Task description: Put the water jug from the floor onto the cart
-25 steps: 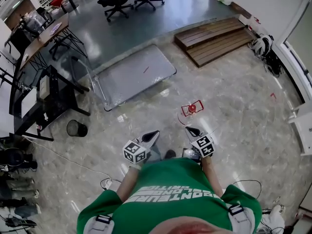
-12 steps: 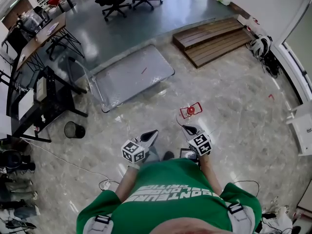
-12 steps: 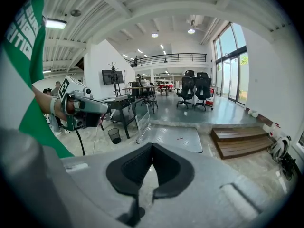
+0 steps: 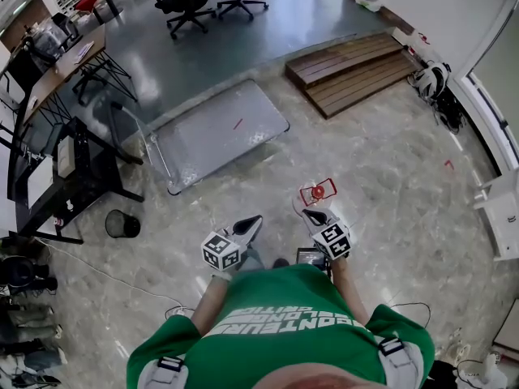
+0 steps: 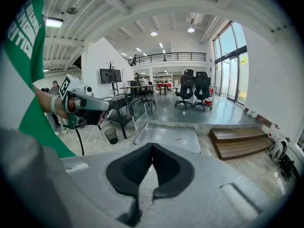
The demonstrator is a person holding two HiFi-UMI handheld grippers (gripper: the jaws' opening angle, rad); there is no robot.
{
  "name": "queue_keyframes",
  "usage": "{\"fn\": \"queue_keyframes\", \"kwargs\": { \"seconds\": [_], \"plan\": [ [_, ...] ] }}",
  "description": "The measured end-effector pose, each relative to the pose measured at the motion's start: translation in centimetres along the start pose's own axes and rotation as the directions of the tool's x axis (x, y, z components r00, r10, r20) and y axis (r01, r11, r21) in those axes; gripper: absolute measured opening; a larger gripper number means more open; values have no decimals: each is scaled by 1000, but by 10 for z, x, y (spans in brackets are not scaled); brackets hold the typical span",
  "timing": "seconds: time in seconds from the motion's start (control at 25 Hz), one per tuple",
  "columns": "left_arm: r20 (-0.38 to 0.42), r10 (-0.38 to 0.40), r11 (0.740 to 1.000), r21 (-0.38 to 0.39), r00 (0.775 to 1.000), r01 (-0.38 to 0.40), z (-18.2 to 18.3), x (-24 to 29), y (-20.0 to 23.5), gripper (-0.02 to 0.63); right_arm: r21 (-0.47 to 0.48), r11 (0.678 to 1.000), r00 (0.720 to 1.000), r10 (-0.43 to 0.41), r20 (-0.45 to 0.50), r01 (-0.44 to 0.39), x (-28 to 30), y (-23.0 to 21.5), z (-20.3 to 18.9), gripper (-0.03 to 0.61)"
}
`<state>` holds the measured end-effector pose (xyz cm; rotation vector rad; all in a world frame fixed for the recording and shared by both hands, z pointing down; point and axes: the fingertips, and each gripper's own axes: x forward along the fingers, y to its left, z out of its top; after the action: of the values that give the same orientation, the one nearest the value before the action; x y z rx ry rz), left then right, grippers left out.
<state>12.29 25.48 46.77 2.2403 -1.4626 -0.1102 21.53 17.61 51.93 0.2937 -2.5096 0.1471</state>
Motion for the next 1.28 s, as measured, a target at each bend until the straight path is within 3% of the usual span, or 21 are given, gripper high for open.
{"fn": "queue_keyframes", "kwargs": {
  "seconds": [0.84,1.28],
  "plan": [
    [43,-25,1000,4,999,24,59,0,111,9,-24,999,999,-32,-6,32,89,-24,73,-8],
    [50,-21,1000,-19,999,22,69,-36,168,9,-45,999,999,-23,-27,22,144,0,102,-9]
  ]
}}
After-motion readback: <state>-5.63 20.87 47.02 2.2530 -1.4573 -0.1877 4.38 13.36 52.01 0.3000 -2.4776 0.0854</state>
